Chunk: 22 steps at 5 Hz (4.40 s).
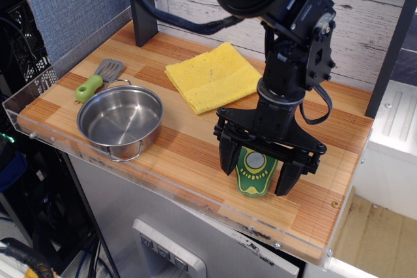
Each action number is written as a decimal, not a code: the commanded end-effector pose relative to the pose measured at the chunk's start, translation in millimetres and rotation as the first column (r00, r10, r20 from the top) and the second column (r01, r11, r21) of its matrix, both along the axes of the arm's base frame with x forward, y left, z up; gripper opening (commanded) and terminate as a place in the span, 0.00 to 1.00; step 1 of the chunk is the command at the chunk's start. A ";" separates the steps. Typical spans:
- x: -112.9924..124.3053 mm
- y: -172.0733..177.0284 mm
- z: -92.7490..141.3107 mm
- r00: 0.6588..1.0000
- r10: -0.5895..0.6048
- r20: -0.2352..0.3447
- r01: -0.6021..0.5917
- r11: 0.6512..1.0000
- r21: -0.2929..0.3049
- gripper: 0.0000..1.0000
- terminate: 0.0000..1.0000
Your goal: Put the green vegetable into the pot.
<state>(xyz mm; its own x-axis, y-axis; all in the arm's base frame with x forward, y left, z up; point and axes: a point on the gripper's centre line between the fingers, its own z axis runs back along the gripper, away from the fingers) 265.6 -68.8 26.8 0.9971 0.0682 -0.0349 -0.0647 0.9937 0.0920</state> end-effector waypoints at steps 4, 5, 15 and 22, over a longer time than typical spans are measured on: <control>14.3 6.7 -9.2 1.000 -0.002 -0.016 0.003 0.999 0.049 1.00 0.00; 13.9 6.3 -15.3 0.999 -0.002 -0.039 0.004 0.999 0.046 1.00 0.00; -28.9 171.7 91.7 0.982 -0.139 0.127 0.131 0.989 0.066 0.00 0.00; -19.7 174.6 22.9 0.994 -0.097 -0.046 0.098 0.995 0.001 0.00 0.00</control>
<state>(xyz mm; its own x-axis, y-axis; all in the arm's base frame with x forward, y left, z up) 245.8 102.3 34.8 0.9919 -0.0323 -0.1229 0.0424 0.9958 0.0806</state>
